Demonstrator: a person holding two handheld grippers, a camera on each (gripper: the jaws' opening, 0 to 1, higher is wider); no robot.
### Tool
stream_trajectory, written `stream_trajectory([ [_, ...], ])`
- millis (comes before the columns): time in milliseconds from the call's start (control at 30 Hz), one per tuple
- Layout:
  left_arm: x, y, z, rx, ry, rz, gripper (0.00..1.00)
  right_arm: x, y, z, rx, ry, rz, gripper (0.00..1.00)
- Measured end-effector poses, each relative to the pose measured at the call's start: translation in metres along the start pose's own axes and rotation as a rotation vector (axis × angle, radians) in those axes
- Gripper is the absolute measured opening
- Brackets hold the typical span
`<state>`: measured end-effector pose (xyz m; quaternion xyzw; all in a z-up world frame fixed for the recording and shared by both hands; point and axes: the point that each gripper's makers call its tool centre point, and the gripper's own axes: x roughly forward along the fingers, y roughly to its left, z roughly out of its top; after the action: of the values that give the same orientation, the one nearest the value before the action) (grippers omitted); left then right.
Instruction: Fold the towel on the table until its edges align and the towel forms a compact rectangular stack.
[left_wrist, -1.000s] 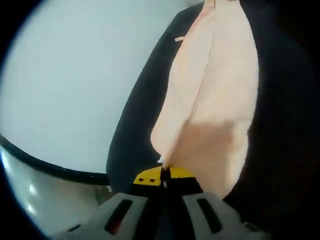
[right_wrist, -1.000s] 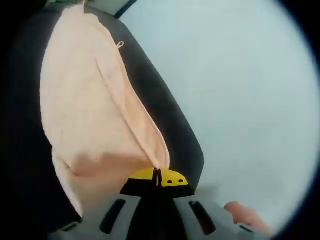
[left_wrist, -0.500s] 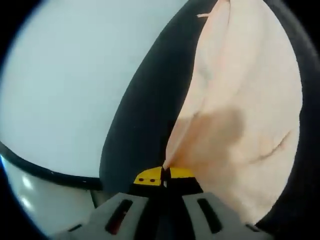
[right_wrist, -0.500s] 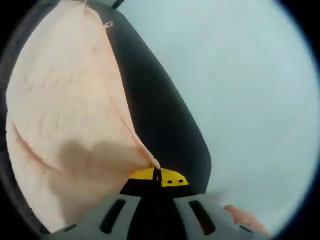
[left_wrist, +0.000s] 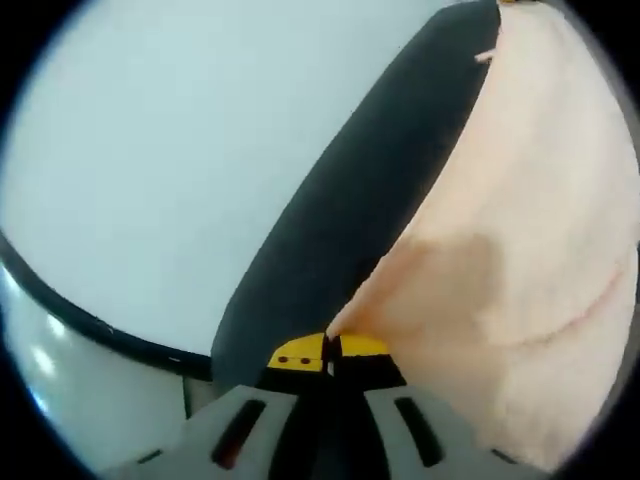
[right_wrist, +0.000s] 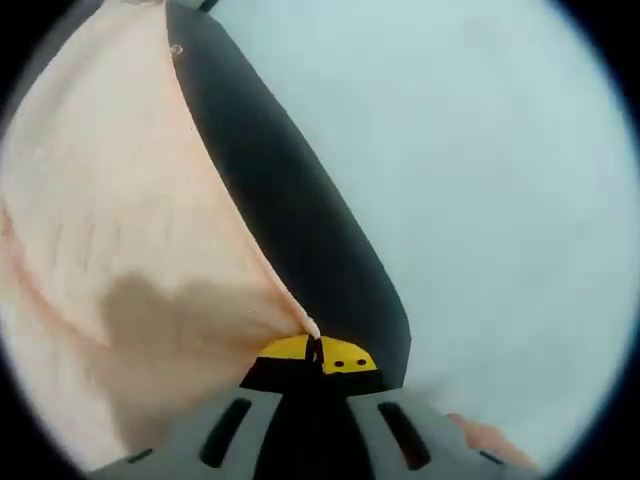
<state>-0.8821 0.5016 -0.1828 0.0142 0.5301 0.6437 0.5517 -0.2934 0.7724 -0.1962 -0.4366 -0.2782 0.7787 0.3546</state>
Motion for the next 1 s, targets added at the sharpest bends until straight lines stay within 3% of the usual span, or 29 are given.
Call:
stream_trajectory([
  [33,0.002,-0.007,0.005,-0.011,-0.016,-0.018,0.00,0.003,0.001,0.001,0.001,0.003,-0.002,0.00],
  [100,0.006,-0.024,-0.002,0.035,0.001,-0.076,0.00,0.010,0.017,-0.009,-0.041,0.061,0.044,0.00],
  [167,0.003,-0.043,-0.008,-0.032,-0.016,-0.180,0.08,0.010,0.018,-0.009,-0.106,0.038,0.028,0.03],
  [200,0.000,-0.037,-0.007,-0.048,-0.059,-0.159,0.11,0.006,0.013,-0.012,-0.069,0.045,0.019,0.08],
  [233,-0.015,-0.031,-0.013,-0.049,-0.080,-0.143,0.13,-0.004,0.010,-0.014,0.043,0.045,0.023,0.13],
  [267,-0.027,-0.024,-0.015,-0.099,-0.111,-0.136,0.14,-0.016,0.003,-0.009,0.130,0.009,0.027,0.17],
  [333,-0.044,0.010,-0.016,-0.189,-0.166,-0.050,0.16,-0.046,-0.016,0.003,0.315,-0.103,0.013,0.24],
  [367,-0.072,0.018,-0.016,-0.203,-0.220,-0.013,0.22,-0.056,-0.020,0.008,0.349,-0.140,0.011,0.25],
  [400,-0.087,0.019,-0.016,-0.196,-0.259,-0.013,0.27,-0.084,-0.022,0.013,0.380,-0.197,-0.008,0.23],
  [500,-0.113,0.007,-0.012,-0.183,-0.331,-0.057,0.29,-0.123,-0.011,0.022,0.296,-0.270,-0.045,0.18],
  [600,-0.138,-0.029,-0.012,-0.077,-0.335,-0.099,0.29,-0.142,0.020,0.017,0.234,-0.264,-0.020,0.19],
  [633,-0.134,-0.028,-0.013,-0.047,-0.343,-0.111,0.30,-0.146,0.030,0.015,0.205,-0.263,-0.005,0.19],
  [700,-0.143,-0.056,-0.010,0.035,-0.408,-0.149,0.30,-0.155,0.050,0.008,0.091,-0.244,0.012,0.26],
  [767,-0.146,-0.086,-0.016,0.101,-0.412,-0.181,0.34,-0.160,0.066,-0.004,-0.041,-0.196,0.014,0.39],
  [800,-0.146,-0.095,-0.019,0.172,-0.411,-0.163,0.37,-0.155,0.071,-0.017,-0.112,-0.150,0.006,0.43],
  [867,-0.135,-0.103,-0.028,0.268,-0.386,-0.122,0.38,-0.153,0.082,-0.023,-0.167,-0.139,-0.002,0.39],
  [900,-0.130,-0.108,-0.030,0.295,-0.372,-0.116,0.38,-0.152,0.091,-0.024,-0.175,-0.143,0.020,0.39],
  [967,-0.122,-0.109,-0.033,0.338,-0.338,-0.066,0.38,-0.151,0.095,-0.022,-0.220,-0.145,-0.006,0.33],
  [1000,-0.121,-0.109,-0.028,0.340,-0.363,-0.047,0.36,-0.146,0.092,-0.020,-0.232,-0.161,-0.034,0.32],
])
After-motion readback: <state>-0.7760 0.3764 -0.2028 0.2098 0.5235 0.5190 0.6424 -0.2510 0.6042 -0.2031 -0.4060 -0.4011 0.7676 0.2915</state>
